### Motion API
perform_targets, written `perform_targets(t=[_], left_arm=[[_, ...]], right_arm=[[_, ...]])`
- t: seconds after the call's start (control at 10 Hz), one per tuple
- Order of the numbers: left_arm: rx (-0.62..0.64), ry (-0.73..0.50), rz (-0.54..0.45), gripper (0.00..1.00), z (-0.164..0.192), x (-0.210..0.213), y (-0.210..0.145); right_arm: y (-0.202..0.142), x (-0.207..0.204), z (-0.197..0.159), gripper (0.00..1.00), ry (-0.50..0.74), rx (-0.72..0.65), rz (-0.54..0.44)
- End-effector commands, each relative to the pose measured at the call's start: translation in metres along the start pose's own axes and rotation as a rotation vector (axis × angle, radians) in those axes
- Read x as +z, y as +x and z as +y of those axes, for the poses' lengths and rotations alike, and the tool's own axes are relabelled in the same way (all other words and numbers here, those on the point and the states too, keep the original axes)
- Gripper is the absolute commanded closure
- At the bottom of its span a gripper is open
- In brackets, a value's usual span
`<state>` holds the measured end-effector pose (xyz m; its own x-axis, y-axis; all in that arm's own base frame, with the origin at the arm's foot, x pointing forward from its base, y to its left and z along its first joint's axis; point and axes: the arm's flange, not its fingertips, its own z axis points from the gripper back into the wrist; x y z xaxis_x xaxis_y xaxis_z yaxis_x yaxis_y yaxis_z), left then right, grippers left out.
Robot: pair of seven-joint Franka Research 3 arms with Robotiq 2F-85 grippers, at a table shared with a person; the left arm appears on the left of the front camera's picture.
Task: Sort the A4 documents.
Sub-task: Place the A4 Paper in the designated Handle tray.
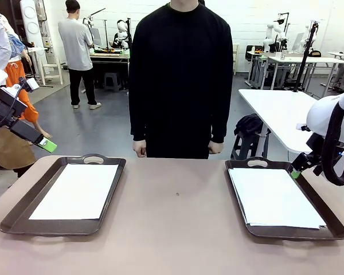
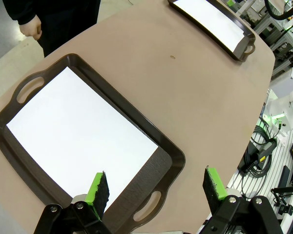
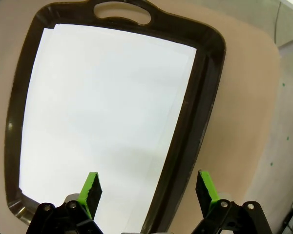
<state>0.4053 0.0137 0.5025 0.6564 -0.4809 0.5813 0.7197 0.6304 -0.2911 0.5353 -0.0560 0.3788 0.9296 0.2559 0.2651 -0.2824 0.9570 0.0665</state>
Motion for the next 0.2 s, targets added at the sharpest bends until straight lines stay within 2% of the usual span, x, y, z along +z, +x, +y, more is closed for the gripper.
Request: perform_targets(t=[0.0,0.1], left_arm=[[-0.004,0.0,-0.001,0.0,0.0003,0.0005,0.0],[-0.004,0.0,-0.001,0.0,0.0003,0.0005,0.0]], right_arm=[[-0.0008,-0.0004,-0.0001,0.0,0.004,0.005,0.005],[-0.0008,-0.0004,-0.0001,0.0,0.004,0.005,0.005]])
